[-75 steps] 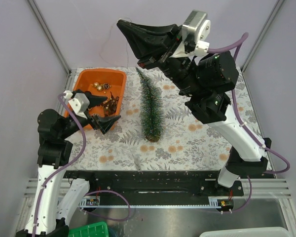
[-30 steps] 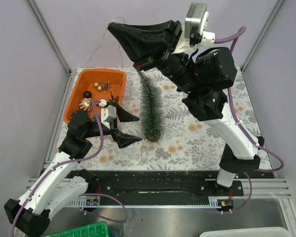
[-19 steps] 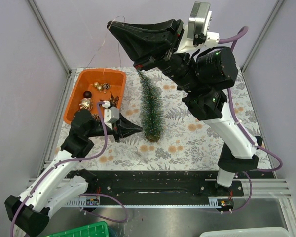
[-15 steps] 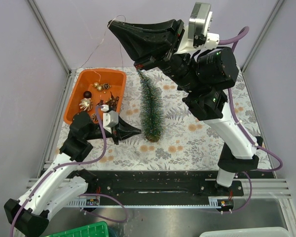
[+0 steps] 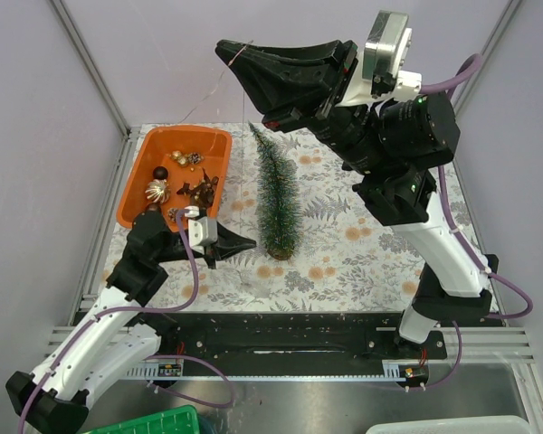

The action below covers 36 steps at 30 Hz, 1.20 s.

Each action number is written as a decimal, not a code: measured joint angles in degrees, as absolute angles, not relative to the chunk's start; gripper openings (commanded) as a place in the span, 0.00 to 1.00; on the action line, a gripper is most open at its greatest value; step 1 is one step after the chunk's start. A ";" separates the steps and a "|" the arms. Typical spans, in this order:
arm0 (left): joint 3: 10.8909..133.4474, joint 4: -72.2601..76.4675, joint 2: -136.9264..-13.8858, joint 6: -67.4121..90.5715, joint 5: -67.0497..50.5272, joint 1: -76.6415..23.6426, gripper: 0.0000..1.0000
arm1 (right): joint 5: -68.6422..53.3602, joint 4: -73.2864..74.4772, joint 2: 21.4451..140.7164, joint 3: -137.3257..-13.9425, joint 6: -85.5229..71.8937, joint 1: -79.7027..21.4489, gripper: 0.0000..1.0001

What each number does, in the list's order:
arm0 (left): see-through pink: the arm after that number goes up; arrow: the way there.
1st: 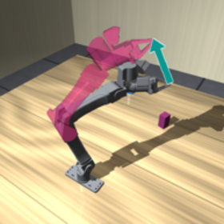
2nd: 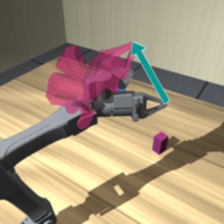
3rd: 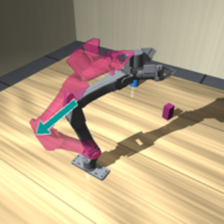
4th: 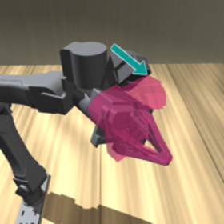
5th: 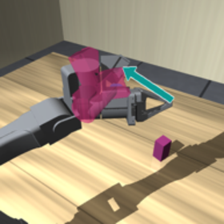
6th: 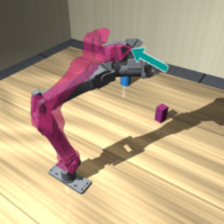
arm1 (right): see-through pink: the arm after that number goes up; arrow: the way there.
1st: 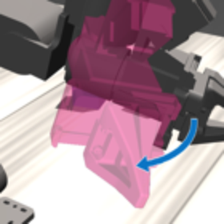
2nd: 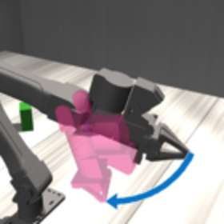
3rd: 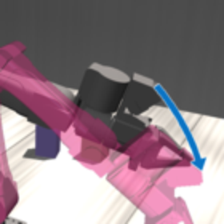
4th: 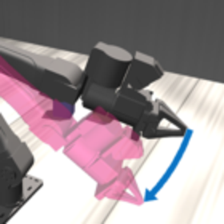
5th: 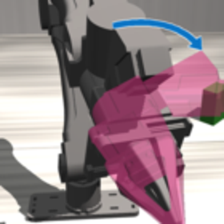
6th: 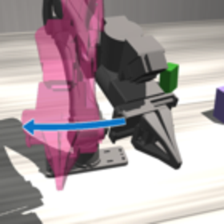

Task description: Decorate the small christmas tree

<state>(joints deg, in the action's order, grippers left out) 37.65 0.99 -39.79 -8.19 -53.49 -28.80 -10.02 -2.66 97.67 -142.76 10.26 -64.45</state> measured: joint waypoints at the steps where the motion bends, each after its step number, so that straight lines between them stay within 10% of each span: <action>1: 37.65 0.64 -39.68 -8.86 -53.47 -28.80 0.00 | -9.98 -2.50 97.47 -142.58 10.39 -64.45 0.00; 19: 42.76 -8.32 -38.89 -10.90 -51.62 -26.13 0.24 | -6.15 -3.86 98.52 -144.31 15.14 -61.06 0.00; 22: 45.58 -8.47 -39.13 -9.91 -51.37 -26.11 0.71 | -6.74 -3.86 100.31 -145.64 13.13 -57.82 0.00; 24: 46.28 -8.29 -39.22 -8.97 -51.88 -26.11 0.78 | -7.25 -3.79 101.41 -145.73 11.35 -56.01 0.00; 36: 47.37 -0.78 -47.57 -0.62 -51.75 -27.18 0.85 | -14.55 -3.27 105.82 -148.53 2.28 -54.30 0.00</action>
